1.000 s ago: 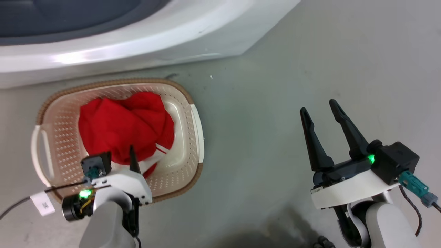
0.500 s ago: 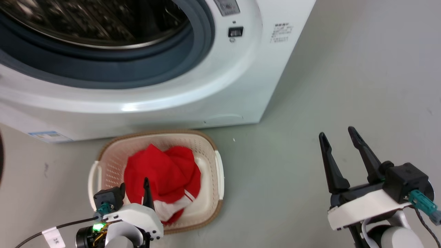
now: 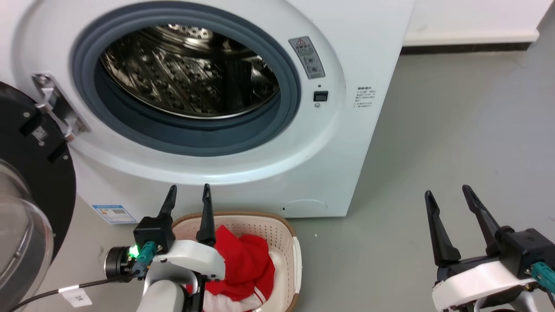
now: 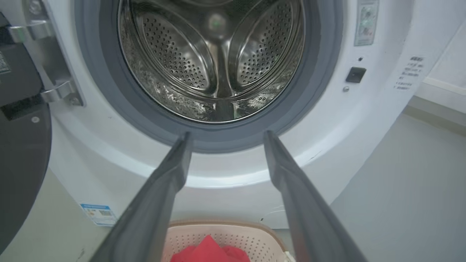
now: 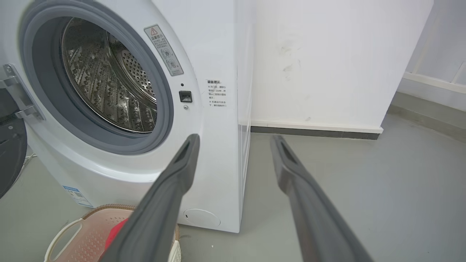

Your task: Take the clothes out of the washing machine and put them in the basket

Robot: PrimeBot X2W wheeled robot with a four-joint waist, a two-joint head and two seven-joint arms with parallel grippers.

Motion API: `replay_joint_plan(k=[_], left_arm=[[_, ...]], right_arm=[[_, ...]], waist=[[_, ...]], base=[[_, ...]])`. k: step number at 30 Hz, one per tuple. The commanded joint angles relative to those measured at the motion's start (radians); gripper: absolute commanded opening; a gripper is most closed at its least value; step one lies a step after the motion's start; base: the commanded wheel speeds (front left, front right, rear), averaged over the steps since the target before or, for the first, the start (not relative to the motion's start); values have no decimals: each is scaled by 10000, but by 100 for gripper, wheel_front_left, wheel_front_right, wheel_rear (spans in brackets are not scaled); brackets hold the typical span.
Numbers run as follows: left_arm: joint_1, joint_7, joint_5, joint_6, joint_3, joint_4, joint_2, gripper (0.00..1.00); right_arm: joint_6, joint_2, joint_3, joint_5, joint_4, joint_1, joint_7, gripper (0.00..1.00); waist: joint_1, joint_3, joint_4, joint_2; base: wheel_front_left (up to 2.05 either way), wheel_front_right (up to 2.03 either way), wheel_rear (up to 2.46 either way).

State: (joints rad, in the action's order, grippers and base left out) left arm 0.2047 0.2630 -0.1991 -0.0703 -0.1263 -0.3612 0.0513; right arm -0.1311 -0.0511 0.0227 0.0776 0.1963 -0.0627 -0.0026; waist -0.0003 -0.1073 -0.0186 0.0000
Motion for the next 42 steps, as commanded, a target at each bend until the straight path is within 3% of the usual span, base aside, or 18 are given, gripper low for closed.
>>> replay_joint_plan(k=[1, 9, 20, 42], left_arm=[[-180, 26, 108, 0, -65, 214, -13, 100], [-912, -6, 549, -75, -463, 1494, 169, 100], [-2158, -1076, 640, -376, -515, 3643, 582, 100], [-2415, -1290, 332, -525, -537, 3669, 712, 100]], right_arm=[[7, 14, -39, -68, 44, -164, 10, 100], [7, 17, -237, -184, 171, -759, 131, 100], [7, 16, -250, -168, 13, -1296, 60, 100], [7, 16, -124, -69, -172, -1223, 30, 100]], waist=[[3, 300, 123, 0], [3, 1109, 238, 0], [3, 1516, 367, 0], [3, 1380, 304, 0]], base=[[0, 0, 0], [0, 0, 0], [0, 0, 0], [0, 0, 0]])
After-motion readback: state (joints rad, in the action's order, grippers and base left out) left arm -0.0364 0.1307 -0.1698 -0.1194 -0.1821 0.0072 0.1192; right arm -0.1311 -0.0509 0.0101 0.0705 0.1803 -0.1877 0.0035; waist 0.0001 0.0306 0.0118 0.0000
